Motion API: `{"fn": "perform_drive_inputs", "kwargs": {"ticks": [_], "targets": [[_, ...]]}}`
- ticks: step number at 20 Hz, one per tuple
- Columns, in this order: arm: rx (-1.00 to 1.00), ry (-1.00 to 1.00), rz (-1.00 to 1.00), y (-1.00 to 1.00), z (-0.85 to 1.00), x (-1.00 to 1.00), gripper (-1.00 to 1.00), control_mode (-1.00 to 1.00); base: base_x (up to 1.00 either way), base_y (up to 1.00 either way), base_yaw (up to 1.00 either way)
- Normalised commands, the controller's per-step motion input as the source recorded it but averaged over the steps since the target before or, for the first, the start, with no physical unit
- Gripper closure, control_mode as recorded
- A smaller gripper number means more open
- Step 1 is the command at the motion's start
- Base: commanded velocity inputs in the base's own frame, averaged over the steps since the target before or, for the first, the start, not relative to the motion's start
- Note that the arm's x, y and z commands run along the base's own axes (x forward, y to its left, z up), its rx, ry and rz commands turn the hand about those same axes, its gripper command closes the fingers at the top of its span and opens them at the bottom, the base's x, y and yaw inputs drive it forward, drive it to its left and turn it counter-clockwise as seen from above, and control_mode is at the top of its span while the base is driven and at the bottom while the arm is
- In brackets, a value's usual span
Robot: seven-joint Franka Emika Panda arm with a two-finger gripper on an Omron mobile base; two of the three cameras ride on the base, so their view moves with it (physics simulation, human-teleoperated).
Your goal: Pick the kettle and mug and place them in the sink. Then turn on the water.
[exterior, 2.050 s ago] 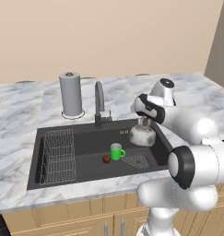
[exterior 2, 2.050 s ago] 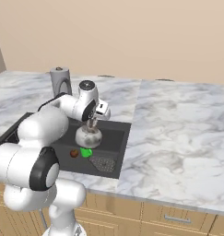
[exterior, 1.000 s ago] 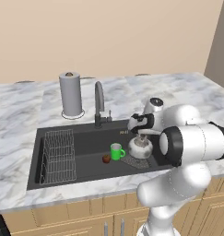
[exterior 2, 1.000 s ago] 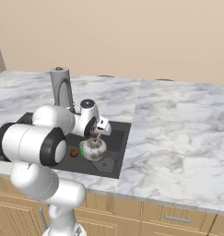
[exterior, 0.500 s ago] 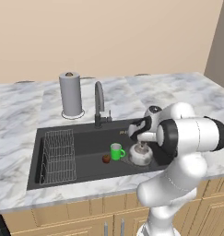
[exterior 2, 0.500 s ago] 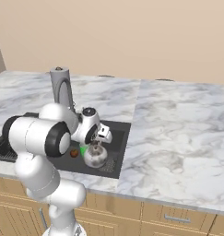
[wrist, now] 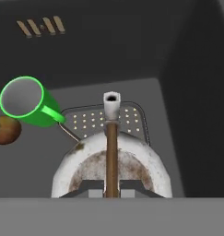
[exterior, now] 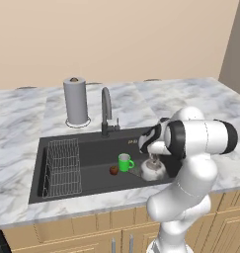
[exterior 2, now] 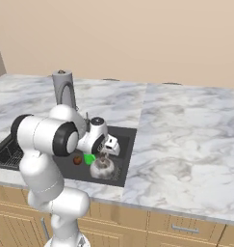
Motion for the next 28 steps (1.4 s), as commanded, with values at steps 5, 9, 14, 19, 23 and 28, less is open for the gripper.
{"fn": "perform_drive_inputs", "kwargs": {"ticks": [5, 9, 14, 19, 23, 28], "targets": [[0.00, 0.06, 0.00, -0.01, -0.23, 0.00, 1.00, -1.00, 0.00, 0.00, 0.00], [0.00, 0.04, 0.00, 0.00, -0.17, 0.10, 1.00, -1.00, 0.00, 0.00, 0.00], [0.00, 0.06, 0.00, -0.03, -0.12, 0.20, 1.00, -1.00, 0.00, 0.00, 0.00], [0.00, 0.08, 0.00, -0.10, -0.11, 0.25, 1.00, -1.00, 0.00, 0.00, 0.00], [0.00, 0.06, 0.00, -0.04, -0.14, 0.21, 1.00, -1.00, 0.00, 0.00, 0.00], [0.00, 0.06, 0.00, 0.00, -0.13, 0.08, 1.00, -1.00, 0.00, 0.00, 0.00]]}}
